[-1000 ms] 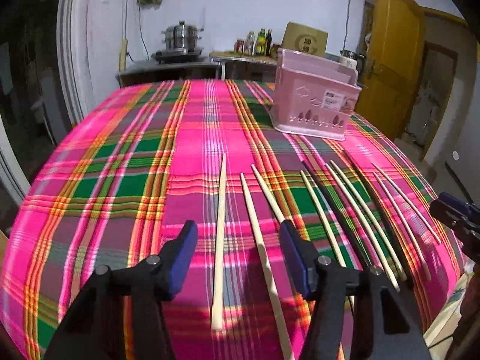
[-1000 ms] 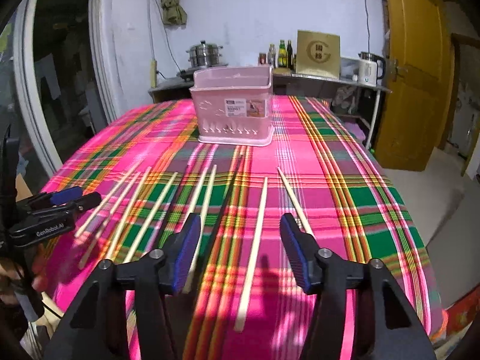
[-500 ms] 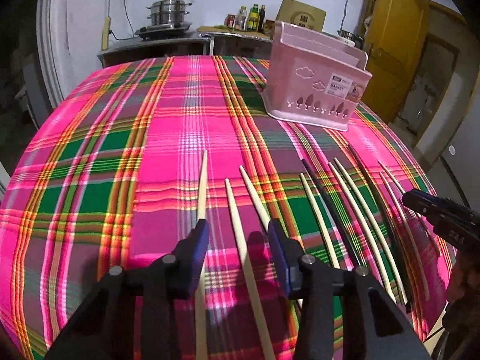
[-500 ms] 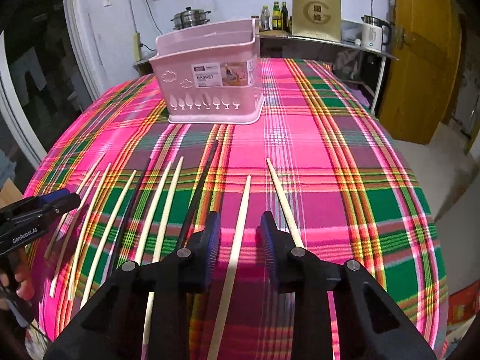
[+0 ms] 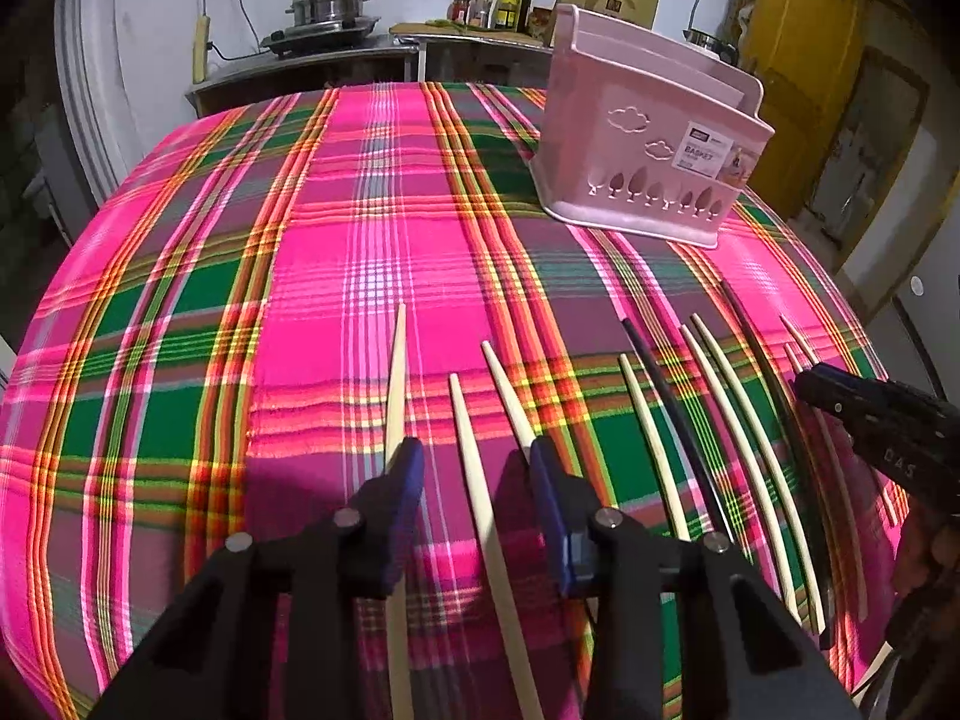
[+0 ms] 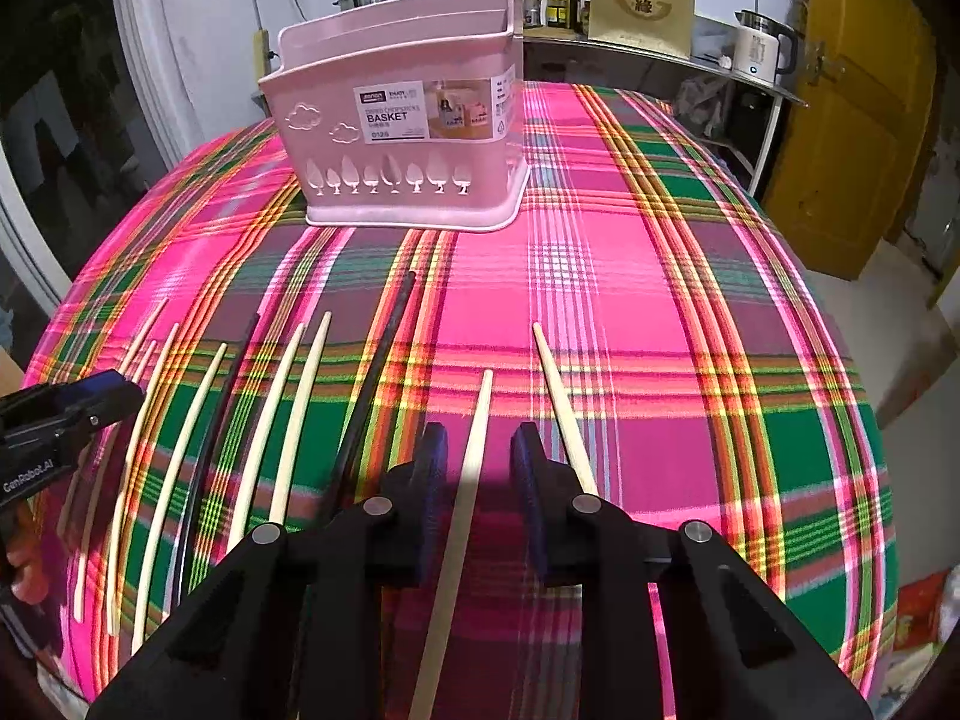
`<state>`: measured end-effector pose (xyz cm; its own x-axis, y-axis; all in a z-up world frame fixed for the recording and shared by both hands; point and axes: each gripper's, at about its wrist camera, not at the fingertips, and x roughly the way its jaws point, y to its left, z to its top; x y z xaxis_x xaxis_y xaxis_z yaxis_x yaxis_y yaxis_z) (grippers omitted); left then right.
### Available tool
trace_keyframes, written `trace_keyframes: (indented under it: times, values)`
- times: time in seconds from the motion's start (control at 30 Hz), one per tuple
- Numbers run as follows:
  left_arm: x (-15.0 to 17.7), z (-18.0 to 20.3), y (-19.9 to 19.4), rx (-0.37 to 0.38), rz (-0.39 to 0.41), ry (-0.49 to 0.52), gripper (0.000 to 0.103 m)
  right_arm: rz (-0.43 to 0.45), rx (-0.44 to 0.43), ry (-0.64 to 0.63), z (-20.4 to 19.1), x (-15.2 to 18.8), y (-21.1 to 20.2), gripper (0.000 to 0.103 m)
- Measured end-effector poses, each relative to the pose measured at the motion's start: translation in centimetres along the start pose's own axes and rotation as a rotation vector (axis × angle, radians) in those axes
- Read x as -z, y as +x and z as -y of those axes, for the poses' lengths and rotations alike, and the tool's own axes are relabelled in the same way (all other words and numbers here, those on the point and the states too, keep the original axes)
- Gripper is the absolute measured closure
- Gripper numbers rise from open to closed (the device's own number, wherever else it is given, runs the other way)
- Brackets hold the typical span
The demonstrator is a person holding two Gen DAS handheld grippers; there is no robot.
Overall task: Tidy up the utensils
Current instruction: 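Lower the left tool onto a wooden chopstick and close it while the right tool grasps another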
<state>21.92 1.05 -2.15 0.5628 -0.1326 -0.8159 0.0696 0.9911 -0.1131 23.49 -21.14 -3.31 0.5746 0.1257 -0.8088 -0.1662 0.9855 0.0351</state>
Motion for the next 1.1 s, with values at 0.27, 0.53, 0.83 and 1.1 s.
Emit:
trace_keyframes:
  times: [0.27, 0.53, 0.83, 1.1]
  values:
    - [-0.3, 0.2, 0.4, -0.037, -0.016, 0.036, 0.077, -0.009, 0.010, -0.005, 0.0, -0.5, 0.4, 0.084]
    - [-1.5, 0.9, 1.3, -0.066, -0.034, 0.078, 0.077, -0.023, 0.029, -0.016, -0.3, -1.1, 0.8, 0.086]
    - [-1.5, 1.4, 1.3, -0.064, -0.033, 0.097, 0.096, -0.037, -0.016, 0.004, -0.1, -1.4, 0.9, 0.098]
    - [-1.7, 1.4, -0.6, -0.009, 0.003, 0.086, 0.096, 0.018, -0.072, 0.021, 0.0, -2.1, -1.3, 0.098]
